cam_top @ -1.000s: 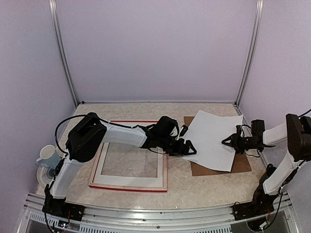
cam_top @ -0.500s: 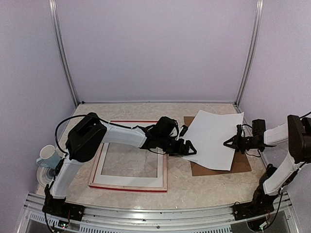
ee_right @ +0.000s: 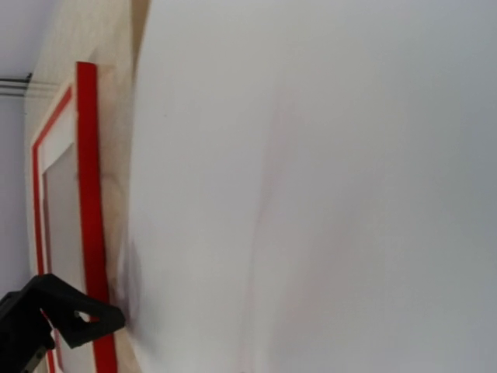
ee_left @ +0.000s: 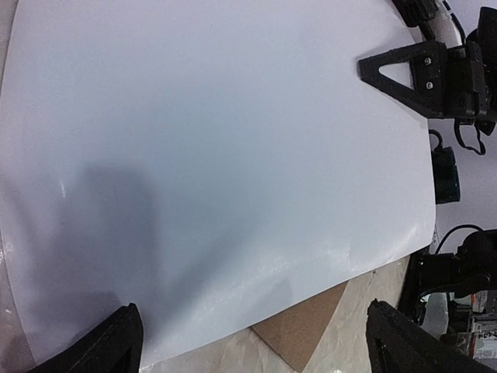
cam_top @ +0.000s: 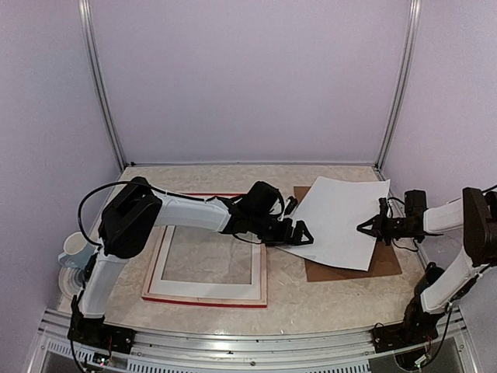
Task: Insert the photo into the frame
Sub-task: Pick up the photo from the backboard.
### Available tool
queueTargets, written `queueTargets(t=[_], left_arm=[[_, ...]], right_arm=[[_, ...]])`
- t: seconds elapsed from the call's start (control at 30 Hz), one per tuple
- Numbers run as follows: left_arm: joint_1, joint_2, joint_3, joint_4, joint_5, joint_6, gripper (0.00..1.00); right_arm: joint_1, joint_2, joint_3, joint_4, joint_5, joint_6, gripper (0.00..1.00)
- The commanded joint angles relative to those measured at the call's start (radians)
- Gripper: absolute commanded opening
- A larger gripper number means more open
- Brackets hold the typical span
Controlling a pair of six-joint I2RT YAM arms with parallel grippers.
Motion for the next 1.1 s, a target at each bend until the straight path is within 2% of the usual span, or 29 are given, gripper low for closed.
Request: queueTargets(t=[0.0,0.13,0.33,0.83,1.07], left_arm=[[0.018,-0.118,-0.006,-0.053,-0.055,0.036,0.99],[0.035,-0.208,-0.057,-0.057,-0.095,0.041,0.99],[0.061,-0.264,-0.132,-0.084,-0.177,0.016,0.99],[0.064,-0.205,-0.181,-0.126,-0.261,-0.047,0.99],[0.064,-0.196,-0.191,-0.137,-0.280,-0.061,0.99]], right_arm=[[-0.006,-0.062,-0.003,0.014,-0.039,0.023,0.01],[-0.006,-0.098,0.008,0.005,-0.050,0.031,0.01],[-0.006,-0.159,0.018,0.005,-0.052,0.046,0.02],[-0.007,-0.377,0.065,-0.011,-0.002,0.069,0.03],[-0.006,-0.420,0.067,0.000,0.001,0.081,0.04]])
